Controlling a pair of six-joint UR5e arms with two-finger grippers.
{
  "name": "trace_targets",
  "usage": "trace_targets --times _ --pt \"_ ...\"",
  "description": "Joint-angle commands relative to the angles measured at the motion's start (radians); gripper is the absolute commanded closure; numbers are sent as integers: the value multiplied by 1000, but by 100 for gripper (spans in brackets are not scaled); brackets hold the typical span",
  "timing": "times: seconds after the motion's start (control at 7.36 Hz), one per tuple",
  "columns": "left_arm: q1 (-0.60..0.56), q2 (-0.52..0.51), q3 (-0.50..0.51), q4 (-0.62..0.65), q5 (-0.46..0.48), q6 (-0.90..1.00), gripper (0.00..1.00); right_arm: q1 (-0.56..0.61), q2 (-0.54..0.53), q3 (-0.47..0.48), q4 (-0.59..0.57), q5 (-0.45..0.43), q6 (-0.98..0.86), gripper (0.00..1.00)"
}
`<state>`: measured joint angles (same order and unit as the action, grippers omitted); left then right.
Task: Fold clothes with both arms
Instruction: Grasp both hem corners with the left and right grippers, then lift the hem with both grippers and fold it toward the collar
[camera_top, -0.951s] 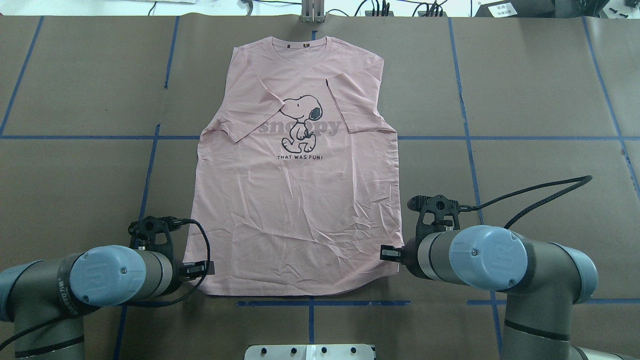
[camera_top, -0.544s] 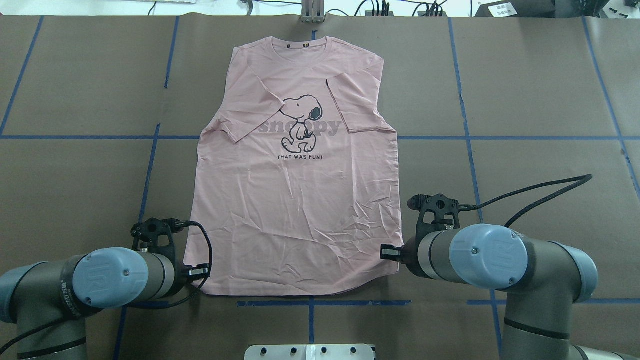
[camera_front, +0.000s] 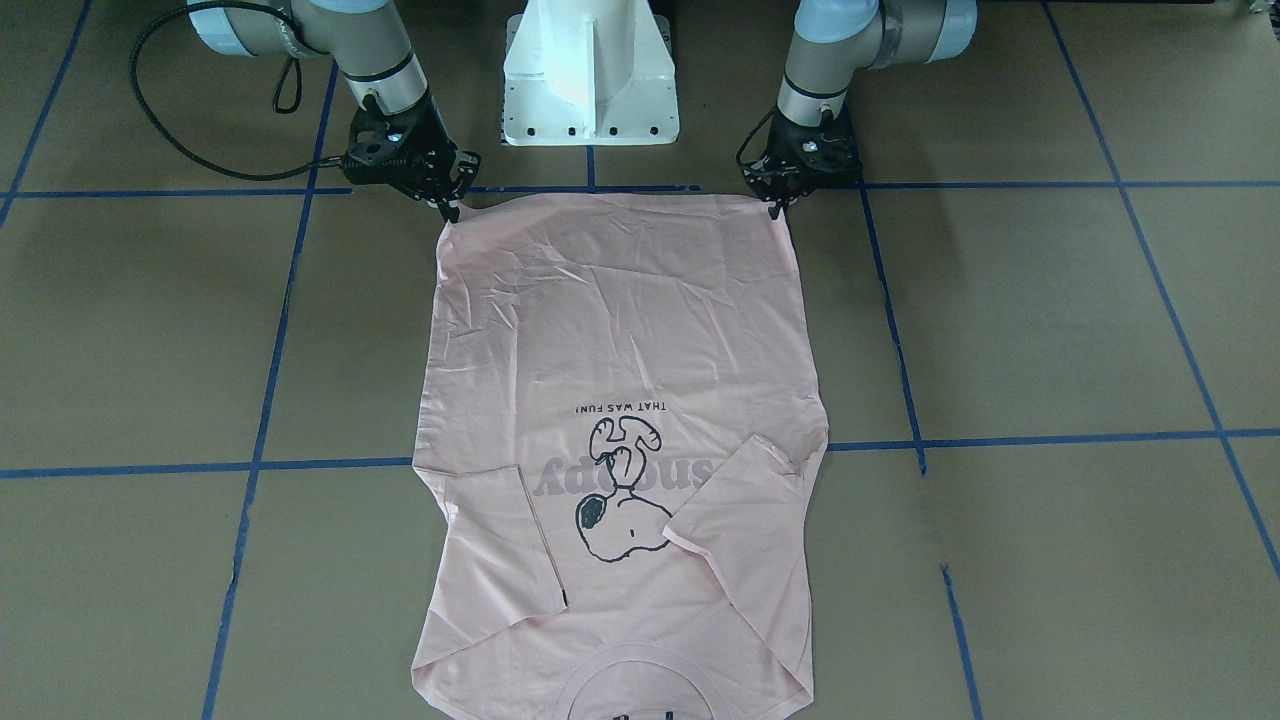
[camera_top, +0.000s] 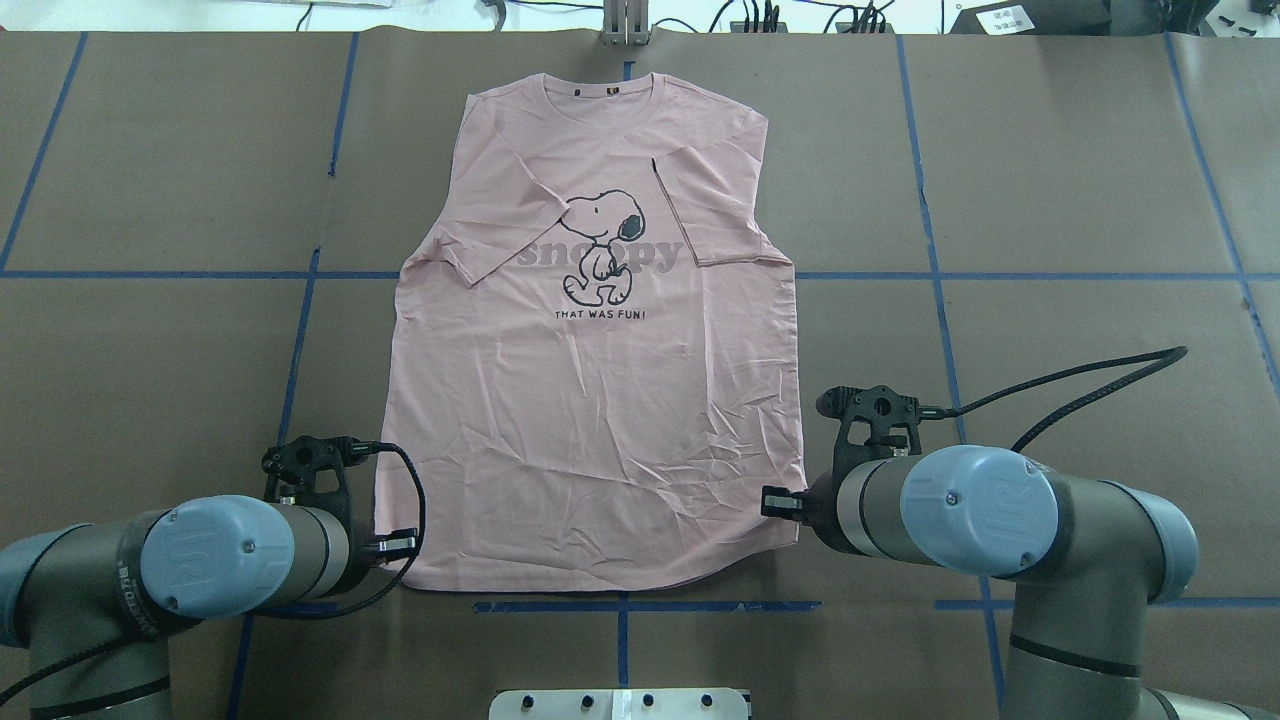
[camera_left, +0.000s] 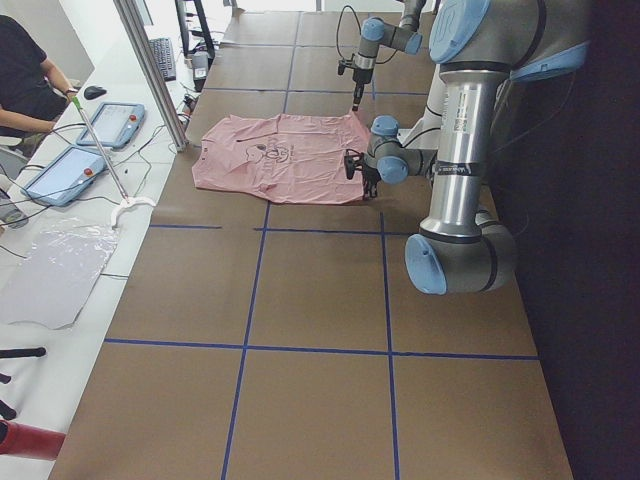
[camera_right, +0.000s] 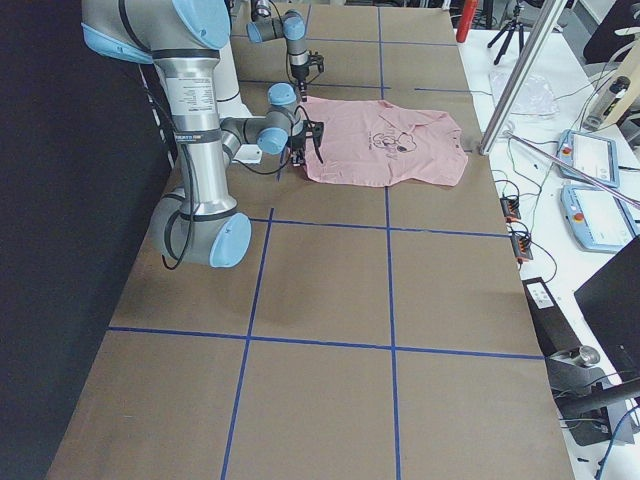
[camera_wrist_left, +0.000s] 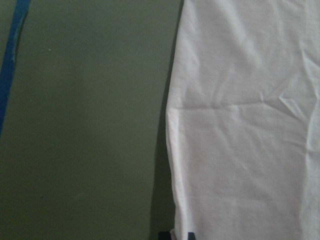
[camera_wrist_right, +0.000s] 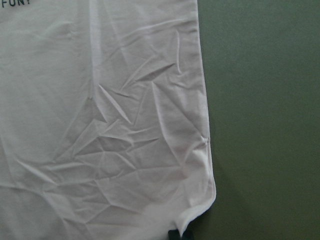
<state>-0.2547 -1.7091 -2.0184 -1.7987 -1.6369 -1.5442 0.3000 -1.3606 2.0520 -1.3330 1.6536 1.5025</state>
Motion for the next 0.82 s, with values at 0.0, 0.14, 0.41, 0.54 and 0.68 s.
trace_targets --times 0.0,0.14,0.41,0.54,0.68 --pt "-2 8 -38 4 0 1 100 10 -2 20 0 12 -2 100" --pt "-2 14 -69 15 -1 1 100 31 -12 36 -2 47 -2 100" --pt "0 31 -170 100 -3 3 100 22 -56 57 -6 64 -2 100" --pt "38 25 -245 189 -10 -2 100 -17 -92 91 -6 66 -2 100" --pt "49 14 -293 217 -27 -8 100 -56 -113 129 -6 66 -2 100"
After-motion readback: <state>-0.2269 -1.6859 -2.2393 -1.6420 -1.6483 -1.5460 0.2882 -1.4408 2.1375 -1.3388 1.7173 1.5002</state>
